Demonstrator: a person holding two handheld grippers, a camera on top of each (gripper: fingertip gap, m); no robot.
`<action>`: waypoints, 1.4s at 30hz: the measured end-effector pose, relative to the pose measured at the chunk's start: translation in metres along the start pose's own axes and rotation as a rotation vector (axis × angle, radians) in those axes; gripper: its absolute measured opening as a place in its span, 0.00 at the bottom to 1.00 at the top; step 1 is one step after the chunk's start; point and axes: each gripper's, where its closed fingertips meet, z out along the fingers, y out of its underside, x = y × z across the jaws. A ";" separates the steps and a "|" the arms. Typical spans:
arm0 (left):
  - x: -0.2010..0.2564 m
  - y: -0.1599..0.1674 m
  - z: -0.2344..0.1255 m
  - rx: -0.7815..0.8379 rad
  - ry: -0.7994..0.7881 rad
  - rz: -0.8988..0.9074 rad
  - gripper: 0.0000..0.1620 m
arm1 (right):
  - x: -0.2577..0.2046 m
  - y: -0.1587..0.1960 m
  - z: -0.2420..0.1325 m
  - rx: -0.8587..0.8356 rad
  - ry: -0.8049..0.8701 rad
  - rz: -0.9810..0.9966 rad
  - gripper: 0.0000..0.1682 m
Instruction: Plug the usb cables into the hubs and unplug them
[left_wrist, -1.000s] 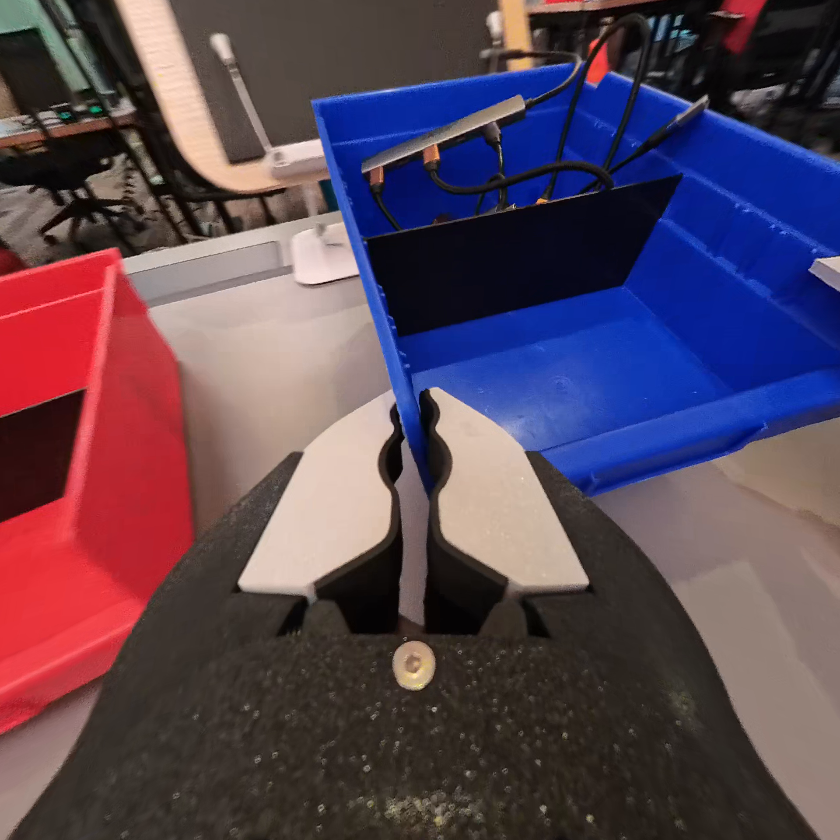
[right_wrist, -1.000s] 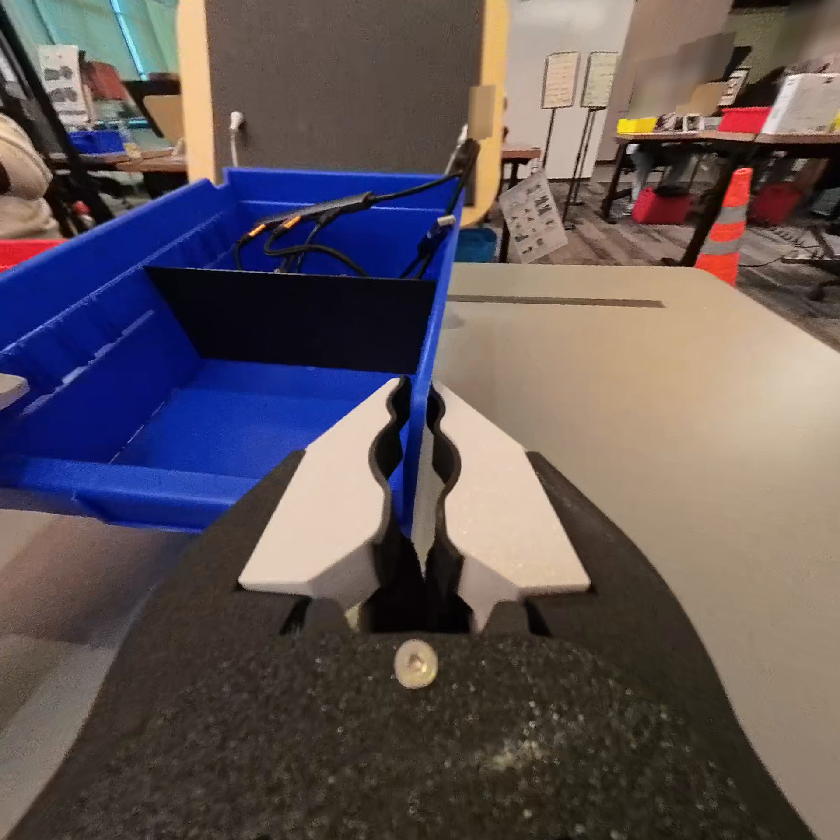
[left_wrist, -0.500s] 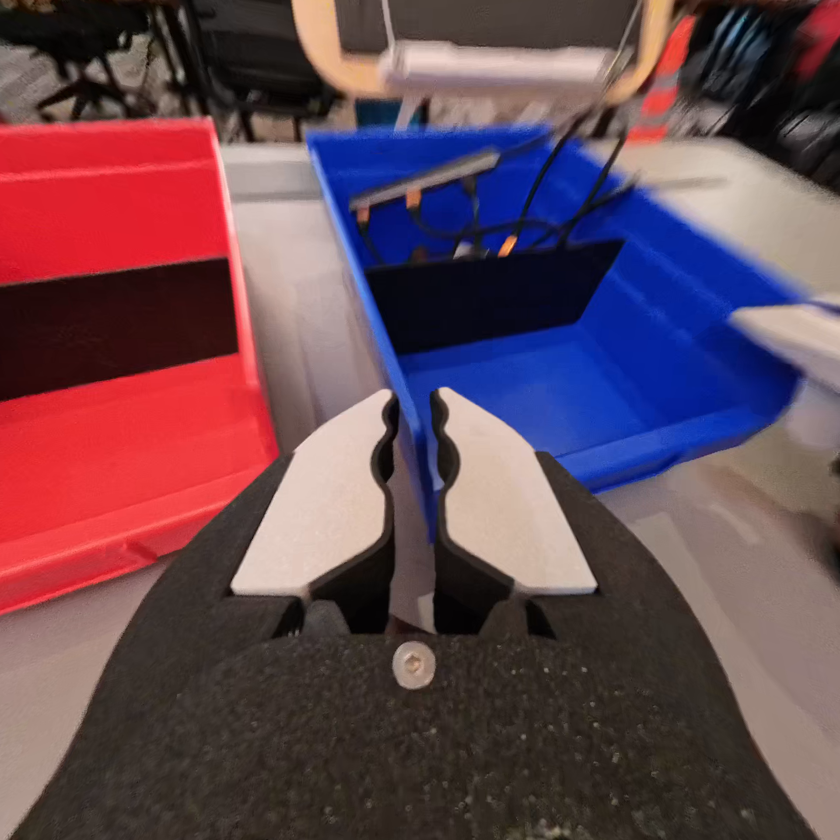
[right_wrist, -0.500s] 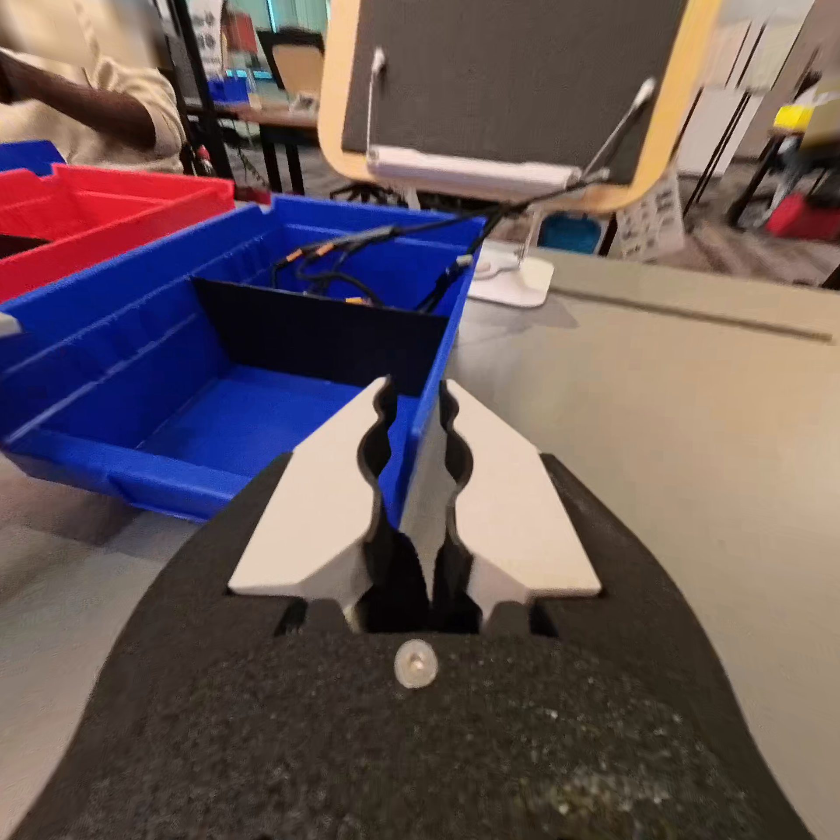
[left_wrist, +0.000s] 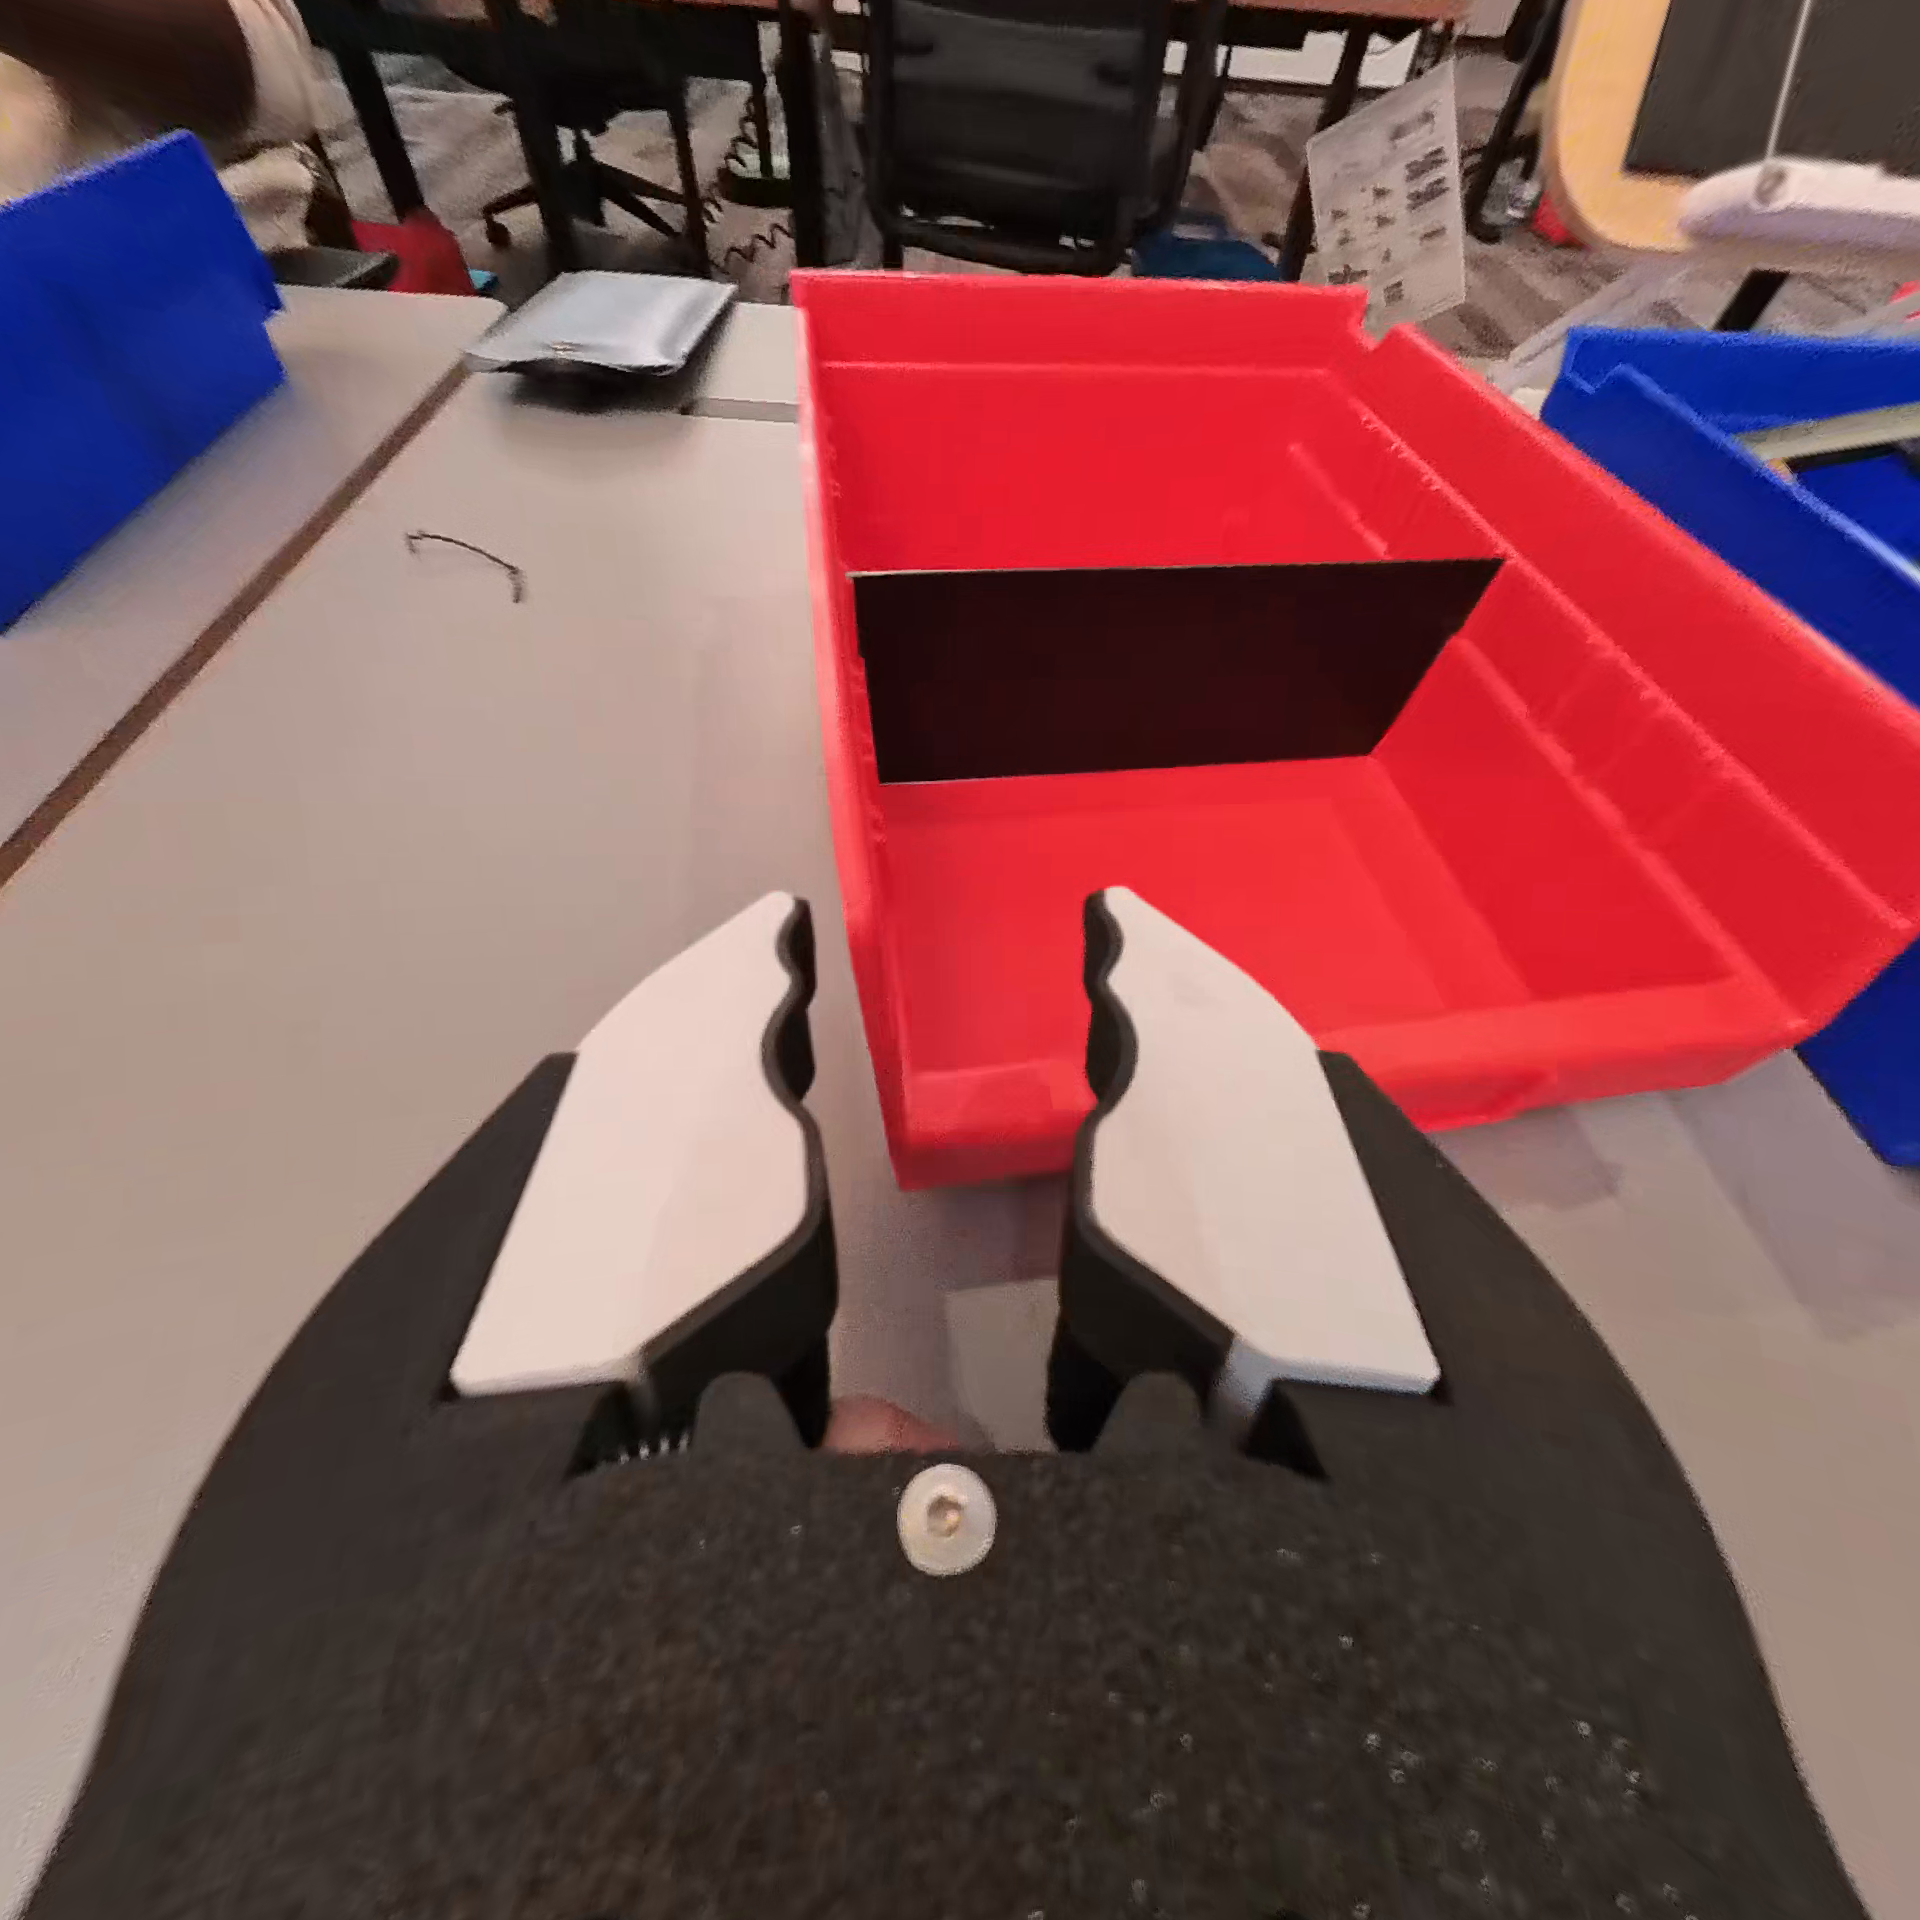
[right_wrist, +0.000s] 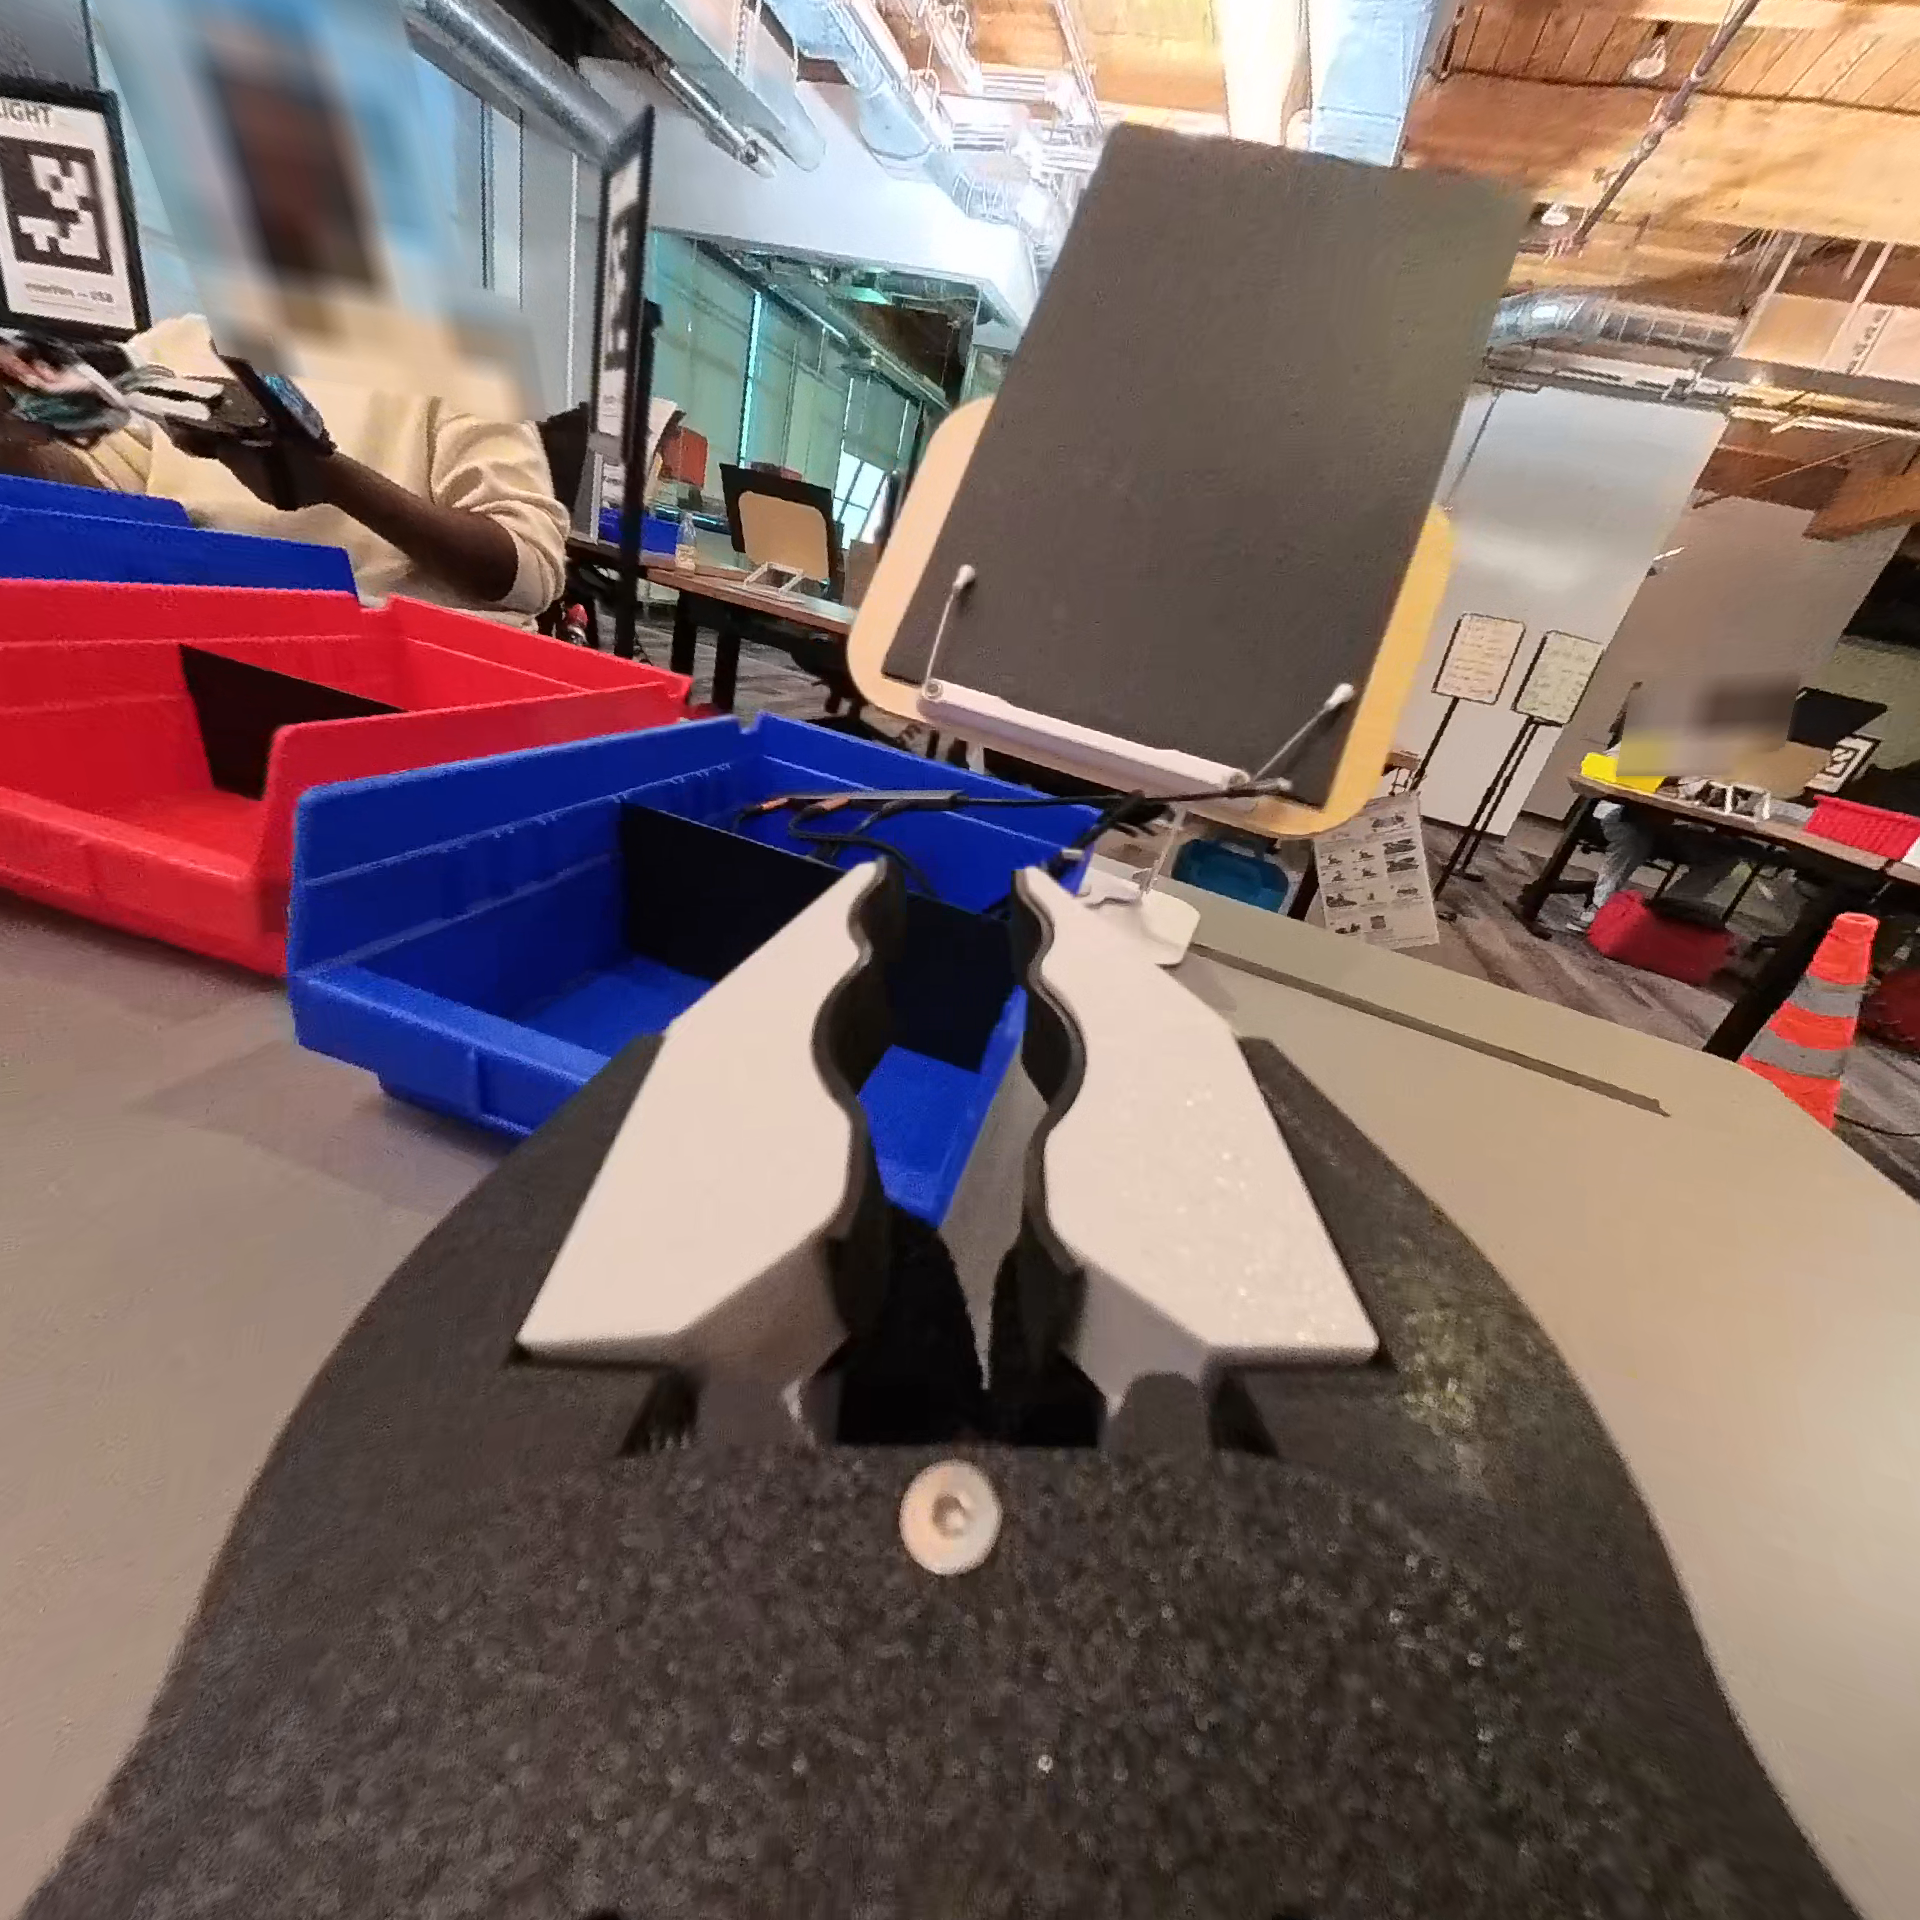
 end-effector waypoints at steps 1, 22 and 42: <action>-0.001 0.003 0.007 -0.023 -0.004 0.027 0.27 | -0.002 -0.004 -0.003 0.008 0.015 -0.019 0.11; 0.003 0.062 -0.079 -0.220 -0.188 0.089 0.03 | -0.202 0.024 0.024 -0.316 -0.356 0.365 0.21; 0.034 0.007 -0.196 0.159 -0.298 0.012 0.03 | -0.229 -0.076 0.052 -0.178 -0.228 0.242 0.02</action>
